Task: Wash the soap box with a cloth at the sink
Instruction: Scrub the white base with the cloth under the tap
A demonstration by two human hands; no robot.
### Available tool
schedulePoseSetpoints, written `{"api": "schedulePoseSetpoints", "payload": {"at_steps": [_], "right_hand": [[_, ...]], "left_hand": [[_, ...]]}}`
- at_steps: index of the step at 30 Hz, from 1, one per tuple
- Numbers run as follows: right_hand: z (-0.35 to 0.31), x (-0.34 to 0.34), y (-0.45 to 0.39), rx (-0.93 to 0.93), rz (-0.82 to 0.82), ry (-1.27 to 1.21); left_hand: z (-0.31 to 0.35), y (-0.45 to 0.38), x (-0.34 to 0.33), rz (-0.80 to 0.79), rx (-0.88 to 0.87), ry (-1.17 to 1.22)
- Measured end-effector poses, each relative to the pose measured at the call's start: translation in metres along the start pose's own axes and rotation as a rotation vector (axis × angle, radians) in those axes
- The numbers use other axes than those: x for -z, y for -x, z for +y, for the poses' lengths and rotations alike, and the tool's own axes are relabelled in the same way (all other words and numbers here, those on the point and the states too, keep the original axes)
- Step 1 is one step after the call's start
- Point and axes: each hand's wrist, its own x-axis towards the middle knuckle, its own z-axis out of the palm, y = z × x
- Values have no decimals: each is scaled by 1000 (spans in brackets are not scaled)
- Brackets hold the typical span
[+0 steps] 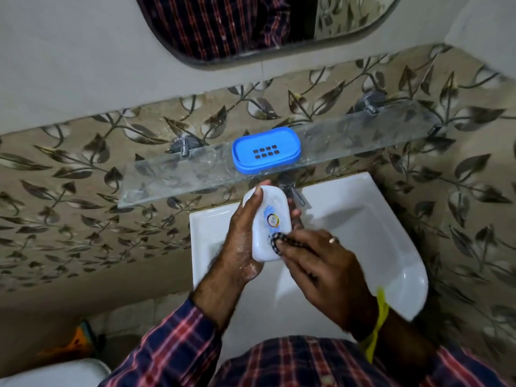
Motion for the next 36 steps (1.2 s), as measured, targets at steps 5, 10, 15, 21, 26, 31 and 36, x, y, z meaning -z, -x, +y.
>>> {"api": "schedulePoseSetpoints", "payload": {"at_steps": [5, 10, 15, 21, 26, 31, 36], "right_hand": [[9, -9, -23, -403, 200, -169], [7, -10, -40, -369, 265, -181], [15, -5, -59, -149, 163, -36], [22, 0, -58, -76, 63, 58], [19, -8, -39, -320, 108, -158], [18, -14, -18, -462, -38, -252], [35, -10, -7, -879, -71, -466]], "left_hand": [[-14, -4, 7, 86, -147, -10], [-15, -6, 10, 42, -336, -238], [-24, 0, 20, -17, -384, -627], [-18, 4, 27, 4, -436, -822], [-28, 11, 30, 73, -460, -746], [-24, 5, 32, 237, -497, -483], [-18, 6, 37, 240, -558, -608]]}}
